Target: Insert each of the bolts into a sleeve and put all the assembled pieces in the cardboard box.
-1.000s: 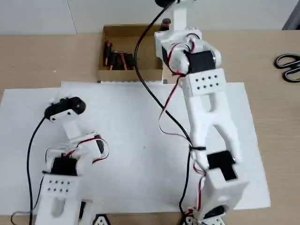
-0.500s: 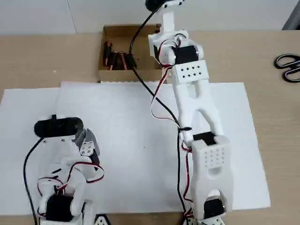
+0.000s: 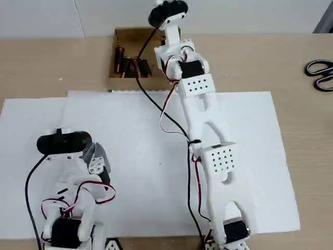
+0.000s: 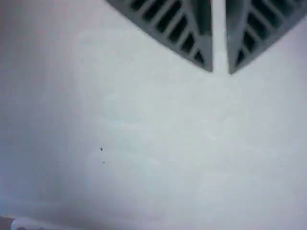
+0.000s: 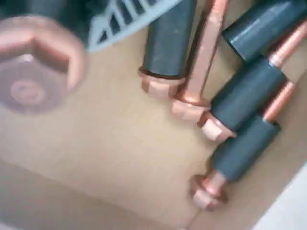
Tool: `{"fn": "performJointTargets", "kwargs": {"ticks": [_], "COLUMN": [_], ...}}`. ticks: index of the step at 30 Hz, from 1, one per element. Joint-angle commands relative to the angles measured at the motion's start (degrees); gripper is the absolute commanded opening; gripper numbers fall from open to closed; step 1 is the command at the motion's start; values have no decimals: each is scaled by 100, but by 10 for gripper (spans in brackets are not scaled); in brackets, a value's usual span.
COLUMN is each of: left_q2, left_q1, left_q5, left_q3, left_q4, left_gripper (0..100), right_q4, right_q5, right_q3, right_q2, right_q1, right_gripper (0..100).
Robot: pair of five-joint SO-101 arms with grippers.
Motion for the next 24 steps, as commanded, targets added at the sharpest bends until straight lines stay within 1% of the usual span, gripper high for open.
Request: {"fn": "performJointTargets", "kwargs": {"ticks": [1,5,7,12,16,20,24], "left_q2": [-62,-62,-62,-62,-62,-88,-88], "left_q1": [35,35,35,35,35,35,35], "left_q5": [-35,-35,-44,-44,-44,-44,-53], "left_q3": [-22,-22,-22,-22,-22,-22,-22], "left_q4": [9,9,53,123,105,105,97], "left_gripper": [6,6,6,6,6,6,6], "right_q4": [-136,101,286,409,892,1560,2079], "right_q5": [246,378,378,387,369,360,360], "right_q3": [-563,-607,-615,-888,-1556,-2286,-2514], "right_q2": [-4,40,22,4,4,40,4], "right_q1": [-66,-101,-119,-127,-163,-145,-136], "right_gripper": [81,273,315,292,247,168,46]}}
